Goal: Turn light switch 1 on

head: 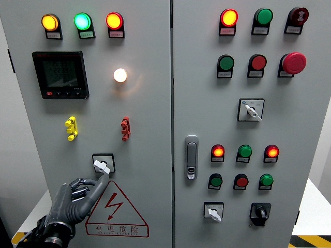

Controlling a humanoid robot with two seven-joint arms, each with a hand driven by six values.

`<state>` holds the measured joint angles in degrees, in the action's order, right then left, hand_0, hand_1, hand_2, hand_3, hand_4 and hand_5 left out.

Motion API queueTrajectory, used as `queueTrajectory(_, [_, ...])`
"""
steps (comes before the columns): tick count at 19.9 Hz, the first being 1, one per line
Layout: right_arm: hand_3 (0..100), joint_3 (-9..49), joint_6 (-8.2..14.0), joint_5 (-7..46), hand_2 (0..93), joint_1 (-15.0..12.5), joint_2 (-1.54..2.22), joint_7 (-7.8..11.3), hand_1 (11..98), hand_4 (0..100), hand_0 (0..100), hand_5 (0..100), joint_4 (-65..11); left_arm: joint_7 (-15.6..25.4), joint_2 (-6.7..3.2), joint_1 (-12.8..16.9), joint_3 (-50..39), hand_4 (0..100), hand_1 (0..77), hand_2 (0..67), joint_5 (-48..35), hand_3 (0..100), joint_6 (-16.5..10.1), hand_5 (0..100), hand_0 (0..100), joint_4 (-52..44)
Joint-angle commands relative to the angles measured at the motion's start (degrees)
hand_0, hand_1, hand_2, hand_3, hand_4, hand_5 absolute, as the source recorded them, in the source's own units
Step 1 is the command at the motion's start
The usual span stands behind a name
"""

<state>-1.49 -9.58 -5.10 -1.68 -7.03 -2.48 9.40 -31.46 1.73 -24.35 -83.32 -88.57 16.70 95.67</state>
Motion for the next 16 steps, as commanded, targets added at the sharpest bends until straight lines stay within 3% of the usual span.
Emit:
queueTrajectory(1, [11,0.0,0.0,0.0,0.0,0.0,0.00,0.02,22.5,23,0,15,0.0,3.0,0.02,2.6,0.2,100,49.6,53.4,0.3,100,0.0,93,0,0.8])
queueTrajectory(5, [11,0.0,0.0,0.0,0.0,0.0,0.00,0.02,22.5,23,0,15,0.0,12.9,0.03,6.9,1.3,100,49.8,58.6,5.7,100,-0.2,93,0,0.8])
queueTrajectory(8, [11,0.0,0.0,0.0,0.0,0.0,0.00,0.02,22.5,23,0,15,0.0,19.7,-1.02,9.6,1.4,100,48.5,60.5,12.3,100,-1.1,96,0,0.4])
queueTrajectory(12, [11,0.0,0.0,0.0,0.0,0.0,0.00,-0.07,22.6,23,0,15,0.0,26.2,-6.55,16.3,2.2,100,44.6,58.4,19.8,100,-6.4,96,0,0.2])
queueTrajectory(15, [11,0.0,0.0,0.0,0.0,0.0,0.00,0.02,22.5,23,0,15,0.0,28.9,-10.77,22.6,3.9,100,43.3,57.8,24.5,100,-7.3,94,0,-0.2])
queueTrajectory(16, [11,0.0,0.0,0.0,0.0,-0.1,0.00,0.02,22.5,23,0,15,0.0,29.1,-12.61,24.9,5.2,100,43.1,57.7,26.8,100,-7.3,94,0,-0.4])
